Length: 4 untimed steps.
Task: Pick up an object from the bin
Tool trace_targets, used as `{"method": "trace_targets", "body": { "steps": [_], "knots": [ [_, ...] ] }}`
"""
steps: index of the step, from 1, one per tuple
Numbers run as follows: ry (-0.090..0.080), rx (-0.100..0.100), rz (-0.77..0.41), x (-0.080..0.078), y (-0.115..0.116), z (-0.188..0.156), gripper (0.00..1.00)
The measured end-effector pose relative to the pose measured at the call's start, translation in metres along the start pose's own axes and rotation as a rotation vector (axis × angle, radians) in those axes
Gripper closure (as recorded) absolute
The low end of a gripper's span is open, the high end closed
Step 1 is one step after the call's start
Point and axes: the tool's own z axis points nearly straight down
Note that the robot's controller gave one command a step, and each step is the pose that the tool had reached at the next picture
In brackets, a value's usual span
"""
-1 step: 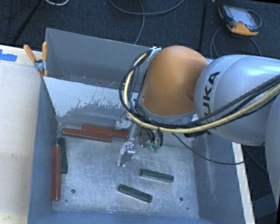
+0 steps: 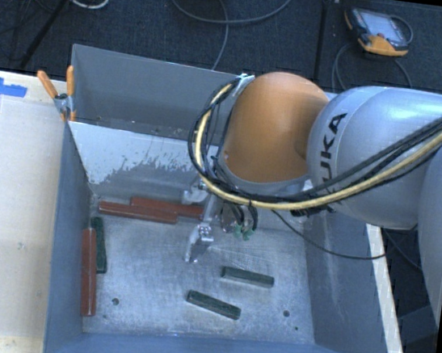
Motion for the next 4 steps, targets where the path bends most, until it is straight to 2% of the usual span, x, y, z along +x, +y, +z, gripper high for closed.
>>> {"method": "trace_targets", "body": {
  "steps": [1, 2, 3, 4],
  "knots": [
    [-0.002, -0.001, 0.057, 0.034, -0.030, 0.017, 0.00],
    [-0.001, 0.001, 0.074, 0.041, -0.038, 0.024, 0.00],
    [0.003, 0.002, -0.118, 0.055, -0.056, 0.038, 0.00],
    [0.001, 0.000, -0.160, 0.079, -0.070, 0.120, 1.00]
  ]
}}
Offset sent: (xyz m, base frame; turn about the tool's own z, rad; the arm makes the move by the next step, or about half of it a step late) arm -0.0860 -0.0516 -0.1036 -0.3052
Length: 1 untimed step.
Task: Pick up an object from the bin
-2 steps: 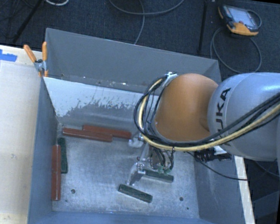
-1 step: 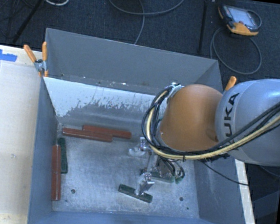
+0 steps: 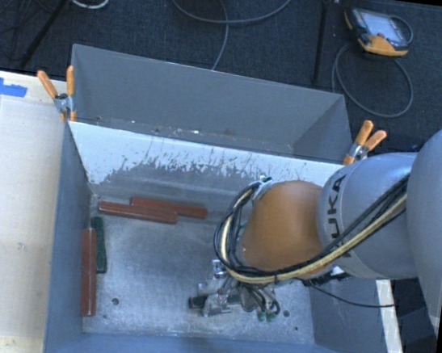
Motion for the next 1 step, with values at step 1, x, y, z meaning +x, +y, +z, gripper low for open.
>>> {"method": "trace_targets", "body": {
  "steps": [1],
  "knots": [
    [0.000, 0.000, 0.000, 0.0000, -0.0001, 0.0000, 1.00]
  ]
}}
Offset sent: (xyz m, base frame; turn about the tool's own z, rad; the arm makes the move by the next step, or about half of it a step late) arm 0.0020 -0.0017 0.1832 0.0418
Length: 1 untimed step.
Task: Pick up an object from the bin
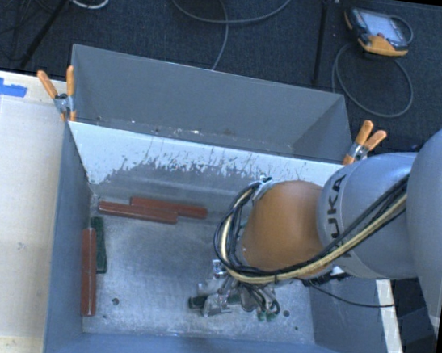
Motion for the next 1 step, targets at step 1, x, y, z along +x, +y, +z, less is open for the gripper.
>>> {"method": "trace_targets", "body": {
  "steps": [1],
  "knots": [
    [-0.011, 0.001, 0.039, -0.0031, -0.0013, -0.1874, 1.00]
  ]
}}
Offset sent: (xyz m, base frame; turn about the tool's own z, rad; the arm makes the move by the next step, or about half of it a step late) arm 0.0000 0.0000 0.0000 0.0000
